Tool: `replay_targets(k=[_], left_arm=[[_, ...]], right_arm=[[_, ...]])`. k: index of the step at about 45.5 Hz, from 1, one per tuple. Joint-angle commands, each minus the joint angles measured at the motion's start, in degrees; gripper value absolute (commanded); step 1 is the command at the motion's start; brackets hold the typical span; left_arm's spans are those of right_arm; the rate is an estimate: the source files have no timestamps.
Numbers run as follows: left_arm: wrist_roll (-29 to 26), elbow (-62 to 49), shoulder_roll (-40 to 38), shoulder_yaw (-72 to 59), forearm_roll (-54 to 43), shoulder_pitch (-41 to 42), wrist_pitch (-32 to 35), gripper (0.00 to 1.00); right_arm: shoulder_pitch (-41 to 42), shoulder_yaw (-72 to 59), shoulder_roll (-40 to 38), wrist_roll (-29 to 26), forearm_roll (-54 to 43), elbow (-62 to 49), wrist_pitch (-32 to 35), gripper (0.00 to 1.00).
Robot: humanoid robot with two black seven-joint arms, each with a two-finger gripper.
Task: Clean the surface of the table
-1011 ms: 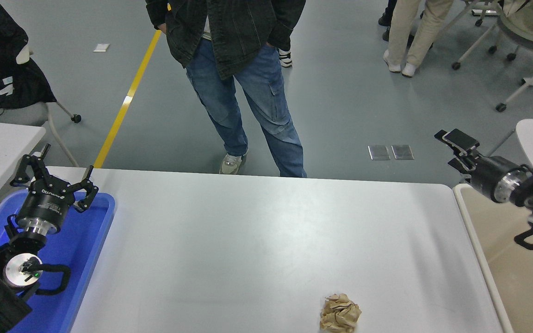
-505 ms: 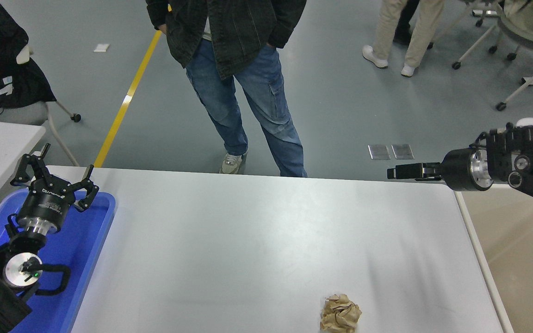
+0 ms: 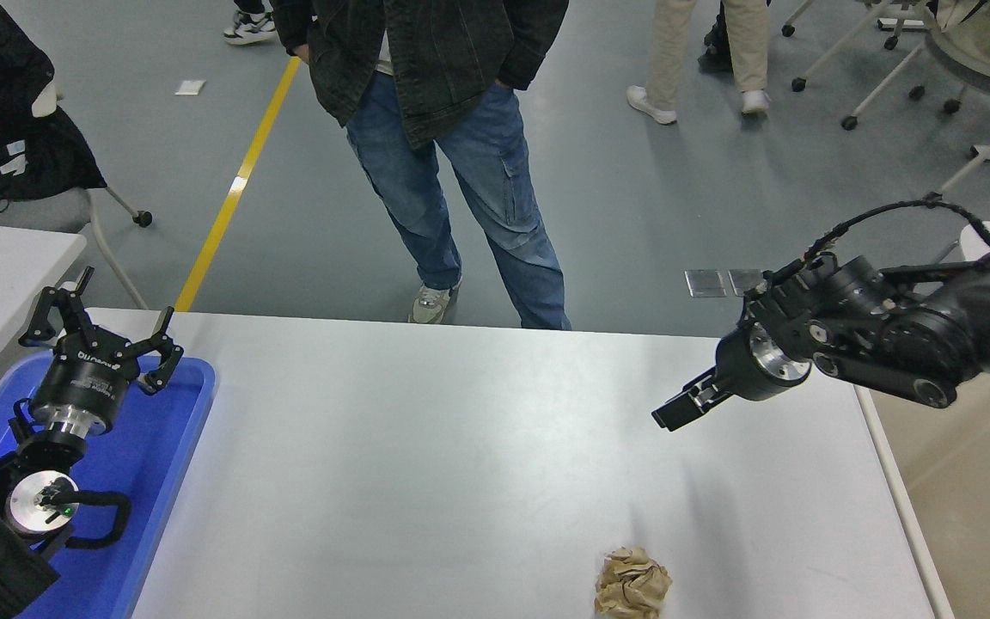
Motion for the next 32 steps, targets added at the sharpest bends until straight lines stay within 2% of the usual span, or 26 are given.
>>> replay_targets(k=[1, 14, 32], left_arm=[[0.0, 0.01, 0.0, 0.0, 0.0, 0.0, 0.0, 1.0], [0.0, 0.01, 0.0, 0.0, 0.0, 0.0, 0.0, 1.0], [0.0, 0.01, 0.0, 0.0, 0.0, 0.0, 0.0, 1.0]], right_arm=[[2.42, -4.03, 3.95, 0.09, -0.79, 5.06, 2.64, 0.97], [1.63, -5.79, 4.65, 0.09, -0.09, 9.98, 5.54, 0.97], [-5.66, -4.22, 4.56, 0.0, -0.17, 9.37, 5.28, 0.97]])
